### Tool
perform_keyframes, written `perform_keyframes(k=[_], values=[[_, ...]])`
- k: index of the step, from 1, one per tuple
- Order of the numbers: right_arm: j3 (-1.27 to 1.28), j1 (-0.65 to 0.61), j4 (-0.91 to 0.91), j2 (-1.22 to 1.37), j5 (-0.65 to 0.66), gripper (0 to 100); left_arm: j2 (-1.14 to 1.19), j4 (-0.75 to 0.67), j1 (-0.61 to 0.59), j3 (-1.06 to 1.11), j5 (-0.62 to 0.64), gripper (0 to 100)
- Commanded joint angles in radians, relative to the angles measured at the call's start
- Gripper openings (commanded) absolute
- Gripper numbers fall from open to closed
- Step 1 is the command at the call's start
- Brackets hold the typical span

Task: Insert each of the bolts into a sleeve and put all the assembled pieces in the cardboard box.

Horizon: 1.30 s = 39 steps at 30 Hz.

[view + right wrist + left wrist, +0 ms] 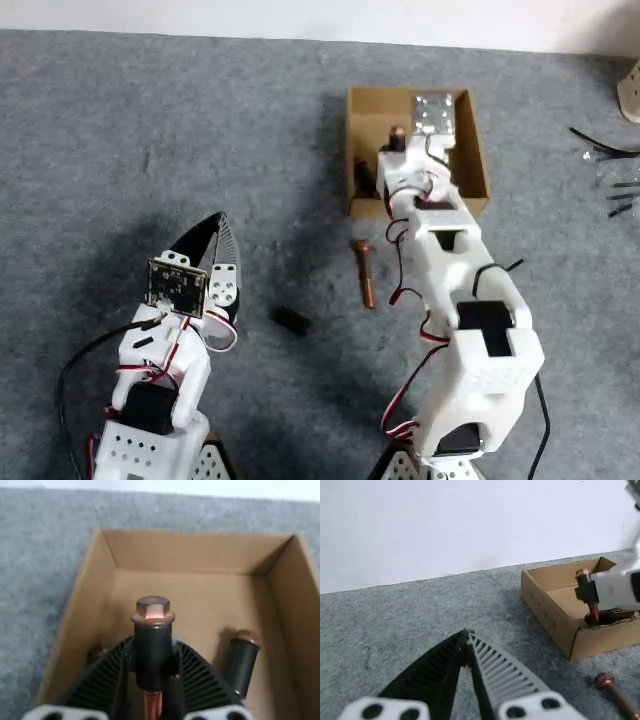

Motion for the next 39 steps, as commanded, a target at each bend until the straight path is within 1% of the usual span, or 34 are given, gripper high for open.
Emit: perform_keyframes(k=[1,3,6,9,13,16,22,28,30,32,35,39], values=[[-0.054,0.01,-0.027,-0.021,-0.008,1.1,-0.008,0.005,0.016,0.019,-0.006,1],[-0.059,0.01,0.022,-0.021,-0.011,2.8,-0.008,0.006,0.016,0.019,-0.006,1],[-0.061,0.002,0.133,-0.021,-0.012,10.3,-0.008,0.006,0.015,0.019,-0.006,1],[-0.062,-0.002,0.176,-0.022,-0.012,15.7,-0.008,0.006,0.015,0.019,-0.006,1],[-0.062,0.004,0.18,-0.039,-0.012,15.9,-0.008,0.006,0.016,0.019,-0.006,1],[-0.05,0.002,0.182,-0.134,-0.012,15.9,-0.008,0.006,0.016,0.019,-0.006,1],[0.203,-0.058,0.222,-0.45,-0.008,15.9,-0.008,0.006,0.015,0.019,-0.006,1],[0.51,-0.193,0.223,-0.751,-0.005,15.9,-0.013,-0.002,-0.005,0.019,-0.006,1],[0.591,-0.259,0.252,-0.805,-0.003,15.9,-0.015,-0.002,-0.079,0.019,-0.006,1],[0.651,-0.331,0.338,-0.828,0.054,15.9,-0.016,-0.008,-0.159,0.016,0.0,1],[0.656,-0.453,0.46,-0.829,0.143,15.9,-0.015,-0.043,-0.186,0.018,0.0,1],[0.654,-0.552,0.544,-0.835,0.163,15.9,-0.016,-0.046,-0.186,0.018,0.0,1]])
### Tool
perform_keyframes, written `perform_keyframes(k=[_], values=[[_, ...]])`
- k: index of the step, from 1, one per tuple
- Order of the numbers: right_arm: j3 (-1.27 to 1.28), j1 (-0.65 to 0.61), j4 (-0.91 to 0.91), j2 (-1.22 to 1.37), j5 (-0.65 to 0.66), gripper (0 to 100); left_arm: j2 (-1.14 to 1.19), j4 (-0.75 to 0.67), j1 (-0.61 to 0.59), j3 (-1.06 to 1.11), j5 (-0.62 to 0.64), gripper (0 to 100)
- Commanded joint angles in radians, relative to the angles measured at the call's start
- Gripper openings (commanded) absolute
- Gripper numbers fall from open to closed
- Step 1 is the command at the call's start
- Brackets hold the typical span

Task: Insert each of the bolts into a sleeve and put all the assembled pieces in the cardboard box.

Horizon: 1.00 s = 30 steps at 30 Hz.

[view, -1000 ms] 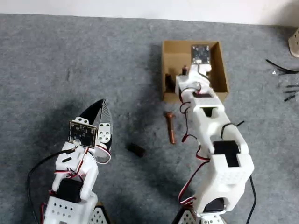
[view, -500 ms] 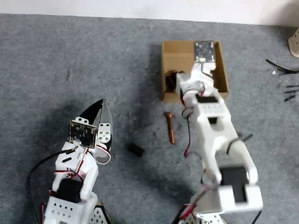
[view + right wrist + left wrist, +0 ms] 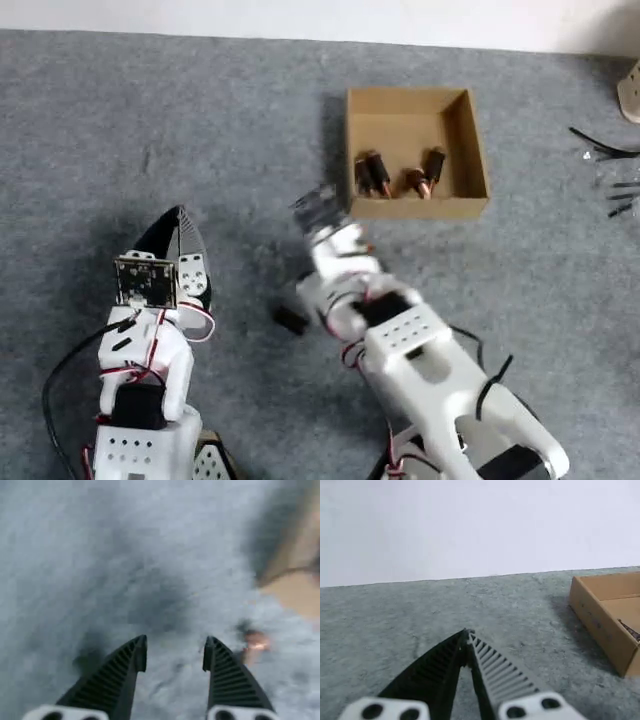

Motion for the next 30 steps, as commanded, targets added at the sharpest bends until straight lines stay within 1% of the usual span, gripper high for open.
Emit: perform_keyframes(k=[1,5,9,22,25,30], values=[[-0.004,-0.077,0.064,-0.039,0.025,15.9,-0.016,-0.031,-0.012,0.018,0.0,1],[-0.004,-0.128,0.116,-0.031,0.026,15.9,-0.016,-0.031,-0.012,0.019,0.0,1],[-0.002,-0.179,0.125,-0.03,0.026,15.9,-0.016,-0.031,-0.012,0.019,0.0,1],[-0.001,-0.182,0.122,-0.022,0.028,15.9,-0.016,-0.031,-0.012,0.019,0.0,1],[-0.005,-0.182,0.122,0.053,0.028,15.9,-0.016,-0.031,-0.012,0.019,0.0,1],[-0.096,-0.182,0.108,0.213,0.029,15.9,-0.015,-0.029,-0.012,0.019,0.0,1]])
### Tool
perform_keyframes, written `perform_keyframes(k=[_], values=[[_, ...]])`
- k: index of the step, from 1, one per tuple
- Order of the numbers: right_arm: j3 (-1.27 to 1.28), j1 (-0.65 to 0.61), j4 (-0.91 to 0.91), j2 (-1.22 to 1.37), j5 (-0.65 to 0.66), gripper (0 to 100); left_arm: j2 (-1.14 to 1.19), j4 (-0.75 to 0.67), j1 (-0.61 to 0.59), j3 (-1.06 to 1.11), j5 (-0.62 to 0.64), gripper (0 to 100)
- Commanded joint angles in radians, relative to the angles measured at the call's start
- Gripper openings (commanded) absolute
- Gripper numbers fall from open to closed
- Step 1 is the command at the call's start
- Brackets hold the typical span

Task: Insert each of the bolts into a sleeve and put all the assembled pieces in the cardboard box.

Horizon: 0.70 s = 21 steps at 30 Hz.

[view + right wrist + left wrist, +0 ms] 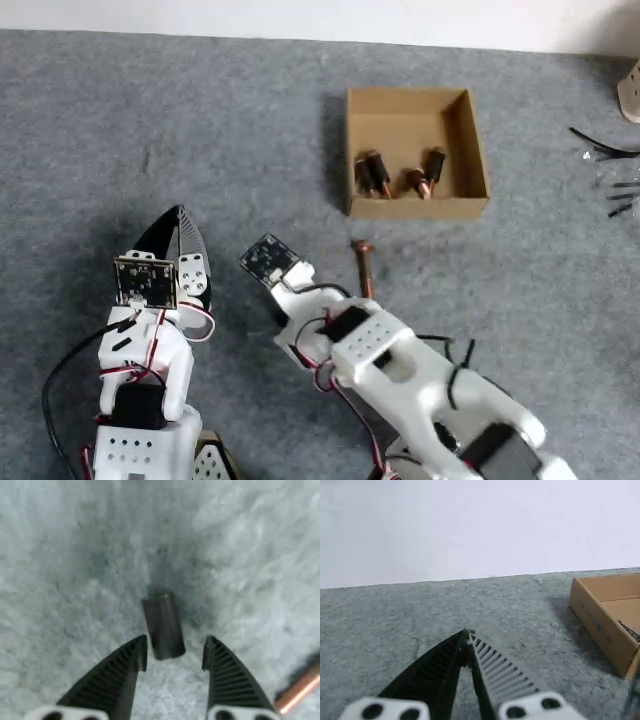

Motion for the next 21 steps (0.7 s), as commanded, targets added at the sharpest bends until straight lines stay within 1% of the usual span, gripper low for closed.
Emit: perform_keyframes(k=[1,4,21], values=[[-0.093,-0.008,-0.013,0.064,0.023,15.9,-0.015,-0.025,-0.012,0.019,0.0,1],[-0.124,-0.01,-0.013,0.079,0.075,15.9,-0.015,-0.025,-0.012,0.019,0.0,1],[-0.127,-0.007,-0.018,0.087,0.08,15.9,-0.015,-0.026,-0.012,0.019,0.0,1]])
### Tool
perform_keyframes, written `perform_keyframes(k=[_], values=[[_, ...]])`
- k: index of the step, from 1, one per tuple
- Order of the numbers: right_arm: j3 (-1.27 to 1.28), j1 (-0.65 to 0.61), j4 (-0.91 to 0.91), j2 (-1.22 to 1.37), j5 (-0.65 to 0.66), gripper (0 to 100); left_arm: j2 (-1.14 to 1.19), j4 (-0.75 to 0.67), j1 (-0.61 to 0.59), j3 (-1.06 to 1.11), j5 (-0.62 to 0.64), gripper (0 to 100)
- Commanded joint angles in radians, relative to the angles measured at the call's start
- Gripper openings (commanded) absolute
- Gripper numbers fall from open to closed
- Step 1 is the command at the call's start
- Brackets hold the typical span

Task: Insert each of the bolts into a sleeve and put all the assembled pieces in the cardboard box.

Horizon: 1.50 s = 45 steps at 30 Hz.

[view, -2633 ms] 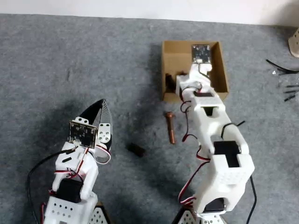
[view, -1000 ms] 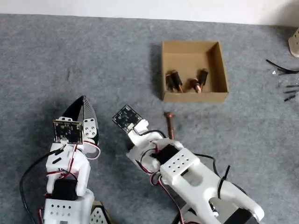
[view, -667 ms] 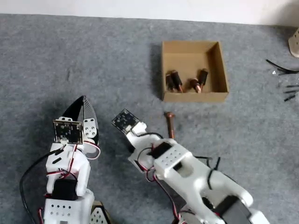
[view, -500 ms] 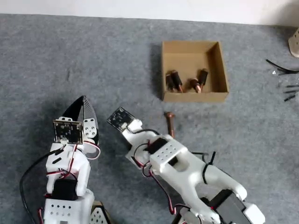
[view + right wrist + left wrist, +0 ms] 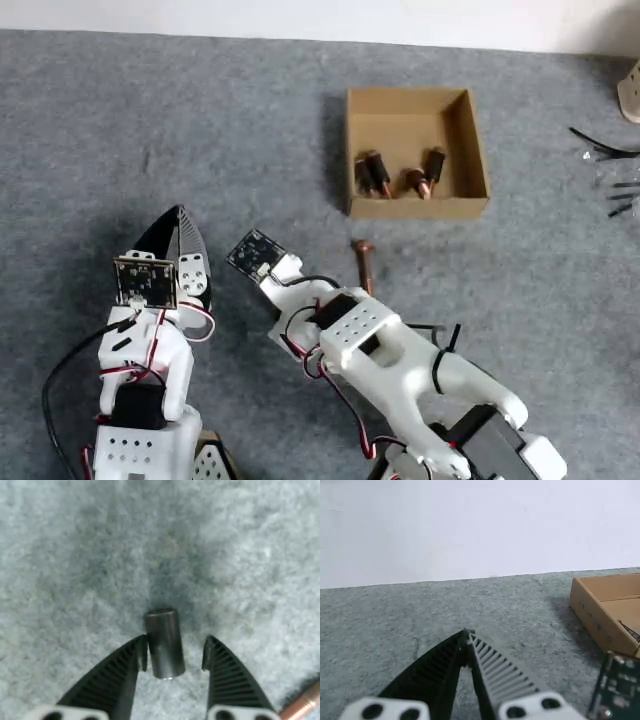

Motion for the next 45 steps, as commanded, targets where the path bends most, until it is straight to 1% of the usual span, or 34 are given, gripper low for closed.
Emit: perform_keyframes(k=[1,4,9,17,19,22,28,34,40,45], values=[[-0.042,-0.005,-0.015,0.002,0.014,15.9,-0.015,-0.026,-0.012,0.019,0.0,1],[-0.042,-0.005,-0.015,0.015,0.014,15.9,-0.015,-0.026,-0.012,0.019,0.0,1],[-0.048,-0.002,-0.01,0.124,0.014,15.9,-0.015,-0.025,-0.012,0.019,0.0,1],[-0.05,0.008,-0.01,0.125,0.014,15.6,-0.015,-0.021,-0.012,0.019,0.0,1],[-0.05,0.012,-0.013,0.125,0.014,11.8,-0.015,-0.021,-0.012,0.019,0.0,1],[-0.05,0.013,-0.013,0.119,0.014,0.0,-0.013,-0.02,-0.012,0.019,0.0,1],[-0.05,0.073,-0.012,0.093,0.054,0.5,-0.013,-0.02,-0.012,0.019,0.0,1],[-0.015,0.15,-0.016,-0.157,-0.011,0.5,-0.013,-0.021,-0.012,0.019,0.0,1],[0.202,0.255,-0.153,-0.452,-0.031,0.5,-0.012,-0.021,-0.01,0.019,0.0,1],[0.372,0.351,-0.188,-0.694,-0.051,0.5,-0.012,-0.021,-0.008,0.019,0.0,1]])
